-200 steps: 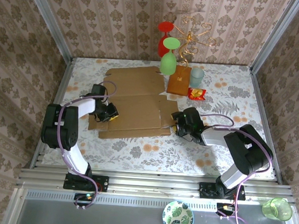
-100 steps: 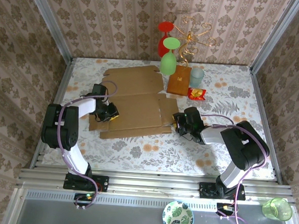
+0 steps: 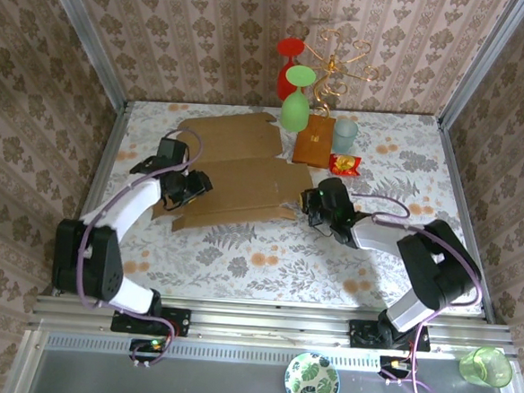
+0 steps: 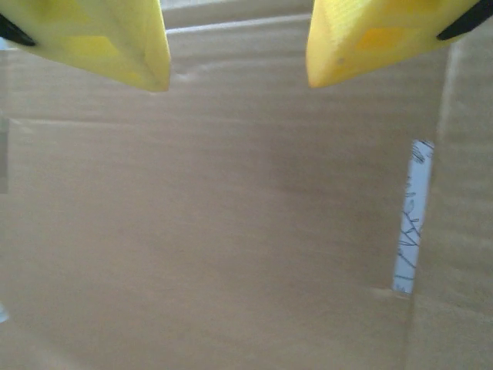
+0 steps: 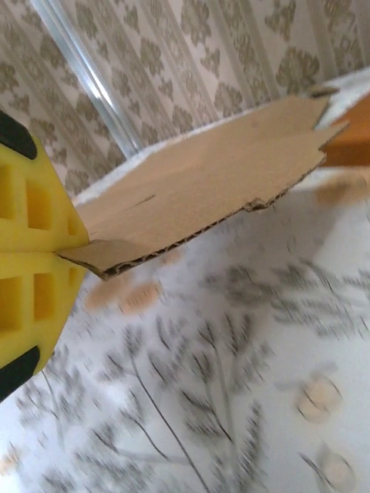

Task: Fold the paper box

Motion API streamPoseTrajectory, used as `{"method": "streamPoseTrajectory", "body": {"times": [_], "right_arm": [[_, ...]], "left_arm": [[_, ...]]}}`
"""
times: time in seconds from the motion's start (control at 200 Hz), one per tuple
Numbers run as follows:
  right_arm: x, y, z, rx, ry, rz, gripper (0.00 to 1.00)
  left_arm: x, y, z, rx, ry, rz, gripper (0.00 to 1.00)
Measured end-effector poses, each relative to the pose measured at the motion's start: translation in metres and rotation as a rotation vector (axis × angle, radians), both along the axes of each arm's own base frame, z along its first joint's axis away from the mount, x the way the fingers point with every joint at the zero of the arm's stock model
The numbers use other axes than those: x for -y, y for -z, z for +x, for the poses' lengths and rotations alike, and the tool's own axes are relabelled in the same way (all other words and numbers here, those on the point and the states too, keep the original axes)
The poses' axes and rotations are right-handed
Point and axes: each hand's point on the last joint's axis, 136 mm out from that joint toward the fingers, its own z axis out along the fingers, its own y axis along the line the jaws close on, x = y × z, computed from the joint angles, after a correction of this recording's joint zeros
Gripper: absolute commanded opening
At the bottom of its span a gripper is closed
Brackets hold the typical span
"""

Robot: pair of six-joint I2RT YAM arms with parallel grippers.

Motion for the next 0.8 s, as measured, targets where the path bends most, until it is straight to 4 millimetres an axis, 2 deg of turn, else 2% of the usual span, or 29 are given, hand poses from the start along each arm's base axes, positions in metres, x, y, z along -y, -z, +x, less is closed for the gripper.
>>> {"method": "streamPoseTrajectory", "body": {"times": [0.135, 0.205, 0.235, 0.34, 0.43, 0.585, 0.715, 0.8], "right_arm": [[-0.004, -0.034, 0.002, 0.013, 0.045, 0.054, 0.00], [-0.004, -0.045, 0.003, 0.006, 0.068, 0.078, 0.00], [-0.004, -0.047, 0.003, 0.001, 0.076, 0.083, 0.00], [-0.003, -0.045, 0.002, -0.034, 0.098, 0.095, 0.00], [-0.001, -0.041, -0.001, -0.064, 0.111, 0.096, 0.00], [-0.003, -0.045, 0.000, -0.073, 0.118, 0.110, 0.00], [-0.006, -0.048, 0.000, -0.074, 0.118, 0.122, 0.00], [-0.007, -0.048, 0.000, -0.079, 0.120, 0.127, 0.00]], "left_arm": [[0.009, -0.050, -0.026, 0.092, -0.089, -0.066, 0.60], [0.004, -0.063, -0.047, 0.103, -0.176, -0.122, 0.61], [0.000, -0.064, -0.055, 0.102, -0.219, -0.145, 0.62], [-0.013, -0.059, -0.086, 0.076, -0.374, -0.240, 0.73], [-0.020, -0.046, -0.102, 0.042, -0.494, -0.317, 0.75], [-0.020, -0.026, -0.102, -0.001, -0.614, -0.398, 0.77], [-0.017, -0.015, -0.085, 0.016, -0.674, -0.444, 0.74], [-0.013, -0.015, -0.069, 0.044, -0.696, -0.469, 0.67]]}}
